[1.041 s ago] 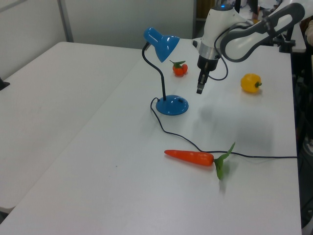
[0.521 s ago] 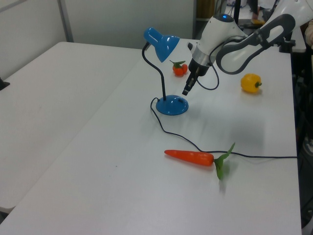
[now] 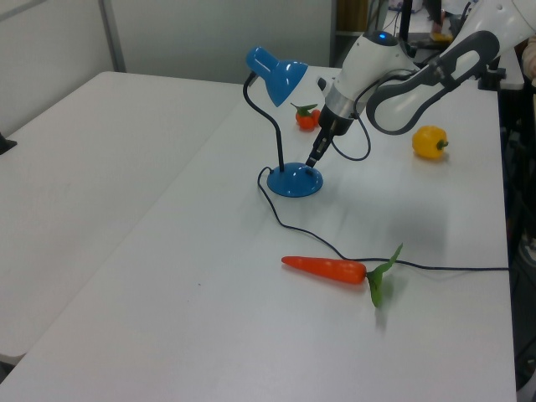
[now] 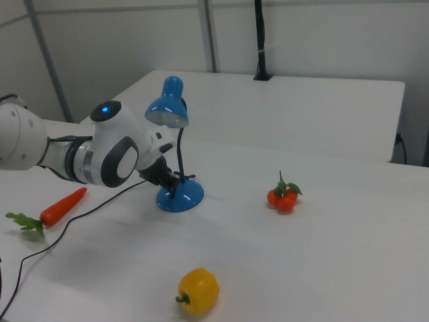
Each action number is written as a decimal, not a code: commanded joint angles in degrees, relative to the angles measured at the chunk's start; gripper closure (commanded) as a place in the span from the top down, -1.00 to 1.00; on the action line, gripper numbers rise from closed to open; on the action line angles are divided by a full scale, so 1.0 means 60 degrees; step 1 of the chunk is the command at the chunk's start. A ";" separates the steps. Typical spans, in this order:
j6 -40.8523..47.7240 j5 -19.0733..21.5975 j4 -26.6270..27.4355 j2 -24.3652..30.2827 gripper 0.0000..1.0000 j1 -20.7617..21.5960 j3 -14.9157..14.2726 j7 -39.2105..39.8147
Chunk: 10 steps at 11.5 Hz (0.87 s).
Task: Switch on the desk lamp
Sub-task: 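Press the switch on the blue lamp base with the gripper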
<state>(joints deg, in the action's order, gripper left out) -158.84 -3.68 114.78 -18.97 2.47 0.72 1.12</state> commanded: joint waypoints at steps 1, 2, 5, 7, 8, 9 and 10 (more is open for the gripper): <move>-0.0450 0.0028 -0.0102 -0.0251 -1.00 0.0072 0.0012 -0.0201; -0.0465 0.0028 -0.0102 -0.0281 -1.00 0.0072 0.0012 -0.0201; -0.0480 -0.0002 -0.0102 -0.0339 -1.00 0.0057 0.0027 -0.0201; -0.0755 -0.0075 -0.0102 -0.0412 -1.00 0.0057 0.0027 -0.0201; -0.0918 -0.0075 -0.0102 -0.0485 -1.00 0.0057 0.0027 -0.0187; -0.0948 -0.0075 -0.0102 -0.0544 -1.00 0.0057 0.0041 -0.0187; -0.0949 -0.0104 -0.0102 -0.0545 -1.00 0.0057 0.0041 -0.0187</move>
<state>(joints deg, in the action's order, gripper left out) -162.31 -3.69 114.63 -20.71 2.48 0.83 1.04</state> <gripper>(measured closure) 0.991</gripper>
